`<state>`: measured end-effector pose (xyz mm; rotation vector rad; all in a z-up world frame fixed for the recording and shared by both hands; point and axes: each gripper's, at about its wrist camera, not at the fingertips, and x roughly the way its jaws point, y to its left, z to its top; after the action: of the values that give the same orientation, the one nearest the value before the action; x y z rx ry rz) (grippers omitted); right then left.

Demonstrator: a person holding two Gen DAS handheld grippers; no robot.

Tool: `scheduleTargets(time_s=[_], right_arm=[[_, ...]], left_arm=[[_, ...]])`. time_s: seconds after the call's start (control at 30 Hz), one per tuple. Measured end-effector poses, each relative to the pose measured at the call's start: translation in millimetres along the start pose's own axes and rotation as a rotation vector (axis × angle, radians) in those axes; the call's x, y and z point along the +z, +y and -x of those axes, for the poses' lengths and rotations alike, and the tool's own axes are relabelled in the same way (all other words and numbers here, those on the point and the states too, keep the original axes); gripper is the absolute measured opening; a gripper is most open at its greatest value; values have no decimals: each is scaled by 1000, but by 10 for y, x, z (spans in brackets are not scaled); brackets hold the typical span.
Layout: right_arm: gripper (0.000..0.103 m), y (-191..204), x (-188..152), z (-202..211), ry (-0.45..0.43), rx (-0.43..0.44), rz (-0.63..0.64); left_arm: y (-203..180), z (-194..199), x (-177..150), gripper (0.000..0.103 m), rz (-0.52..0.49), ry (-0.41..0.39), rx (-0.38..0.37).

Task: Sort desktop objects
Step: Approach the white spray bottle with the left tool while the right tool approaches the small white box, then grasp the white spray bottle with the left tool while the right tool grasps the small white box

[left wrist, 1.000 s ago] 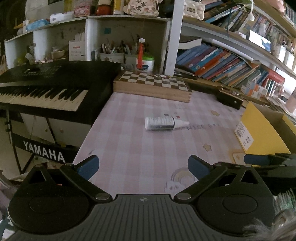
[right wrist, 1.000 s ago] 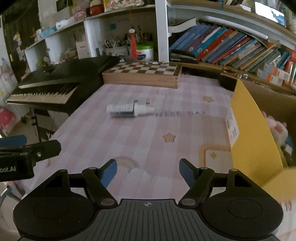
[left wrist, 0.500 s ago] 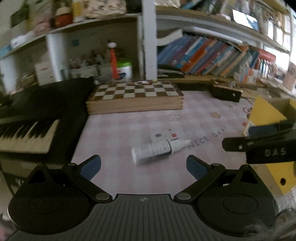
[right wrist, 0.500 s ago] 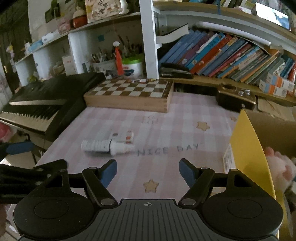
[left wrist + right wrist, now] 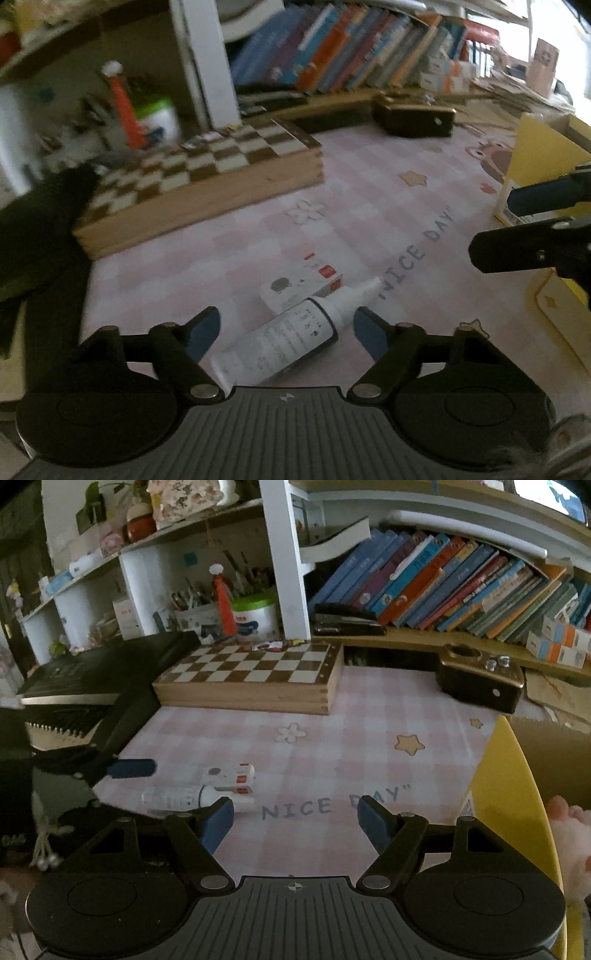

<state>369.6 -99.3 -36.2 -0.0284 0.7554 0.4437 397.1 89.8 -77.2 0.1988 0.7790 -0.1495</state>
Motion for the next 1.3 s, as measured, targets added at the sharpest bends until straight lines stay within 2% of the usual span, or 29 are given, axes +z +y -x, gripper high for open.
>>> scheduleTargets(time_s=[0.03,0.1,0.23,0.37,0.53,0.6,0.7,0.8,0.87,1.07,1.2,1.23,1.3], right_arm=[[76,-14,-1,-8,3,-1,-4],[76,-35,7,-22,5,-4,-11],[76,-56,40,-77,10,-3,-24],[76,7,86,-162,14,19,-16],[76,190,138,-322,22,68,34],[76,277,152,-404,22,82,58],[76,404,178,-552,25,97,108],[76,529,197,-773,50,111,173],[76,570,200,-922,78,132,203],[76,564,151,-1183,85,140,257],[75,571,117,-1261,63,171,303],[72,570,116,-1264,56,184,315],[59,574,115,-1257,40,213,337]], left_arm=[[15,-44,6,67,-3,15,-22],[32,-97,-6,53,-15,41,-46],[10,-50,-50,48,-41,59,-74],[-16,59,-125,31,-29,94,-92],[-29,266,-328,30,70,112,-82],[-26,371,-431,30,140,118,-71],[39,551,-603,30,299,120,-52],[157,752,-765,30,481,77,-48],[229,885,-827,30,567,39,-44],[381,1151,-887,30,691,-32,-3],[399,1257,-901,30,730,-59,-2],[389,1271,-897,30,730,-63,-4],[369,1285,-879,30,726,-69,-7]])
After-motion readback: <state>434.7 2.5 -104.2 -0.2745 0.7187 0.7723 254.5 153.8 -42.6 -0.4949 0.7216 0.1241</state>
